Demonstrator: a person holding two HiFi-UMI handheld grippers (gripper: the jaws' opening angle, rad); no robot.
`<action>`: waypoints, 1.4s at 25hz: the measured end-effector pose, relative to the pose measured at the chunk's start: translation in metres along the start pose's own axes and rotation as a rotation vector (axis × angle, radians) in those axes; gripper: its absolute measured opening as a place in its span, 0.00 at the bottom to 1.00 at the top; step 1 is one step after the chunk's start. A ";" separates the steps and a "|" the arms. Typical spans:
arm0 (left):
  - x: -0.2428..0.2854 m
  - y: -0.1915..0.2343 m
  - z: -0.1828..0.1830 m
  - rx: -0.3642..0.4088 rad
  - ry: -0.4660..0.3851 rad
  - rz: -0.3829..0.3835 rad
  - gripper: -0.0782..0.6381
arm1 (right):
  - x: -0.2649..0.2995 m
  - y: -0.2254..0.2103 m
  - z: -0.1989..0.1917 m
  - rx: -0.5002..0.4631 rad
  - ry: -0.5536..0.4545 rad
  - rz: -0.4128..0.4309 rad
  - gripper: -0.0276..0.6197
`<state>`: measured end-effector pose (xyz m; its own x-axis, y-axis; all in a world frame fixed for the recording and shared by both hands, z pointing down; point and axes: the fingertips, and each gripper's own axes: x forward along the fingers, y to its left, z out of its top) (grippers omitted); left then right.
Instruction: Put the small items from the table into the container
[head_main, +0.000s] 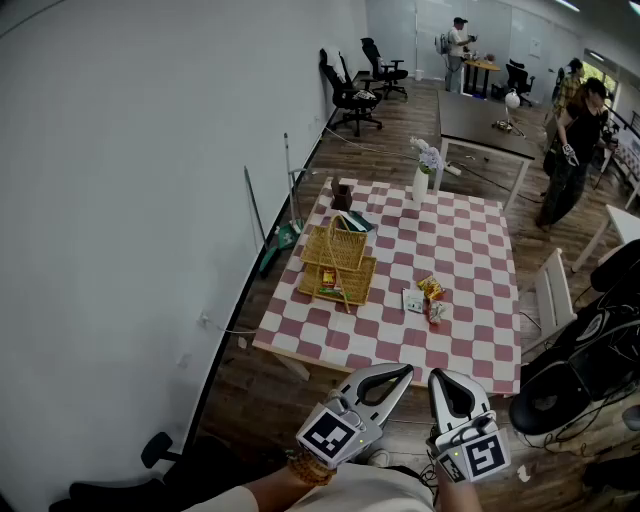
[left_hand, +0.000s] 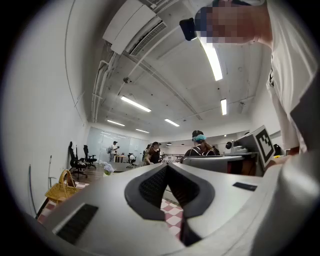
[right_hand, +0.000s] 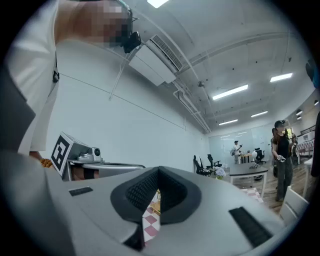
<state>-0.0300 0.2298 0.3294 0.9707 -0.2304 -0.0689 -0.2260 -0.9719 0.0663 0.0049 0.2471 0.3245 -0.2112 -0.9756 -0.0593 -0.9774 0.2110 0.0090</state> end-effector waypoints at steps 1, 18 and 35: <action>0.000 -0.001 -0.001 -0.001 0.006 -0.001 0.12 | 0.000 0.001 0.000 0.007 -0.001 0.007 0.05; 0.012 -0.001 -0.007 -0.010 0.021 -0.007 0.12 | -0.001 -0.016 0.000 0.026 -0.017 -0.010 0.06; 0.060 -0.034 -0.027 -0.024 0.058 -0.010 0.12 | -0.034 -0.065 -0.013 0.060 -0.020 -0.019 0.06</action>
<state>0.0384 0.2500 0.3500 0.9761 -0.2171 -0.0121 -0.2151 -0.9724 0.0899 0.0751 0.2660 0.3386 -0.1923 -0.9781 -0.0792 -0.9791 0.1967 -0.0519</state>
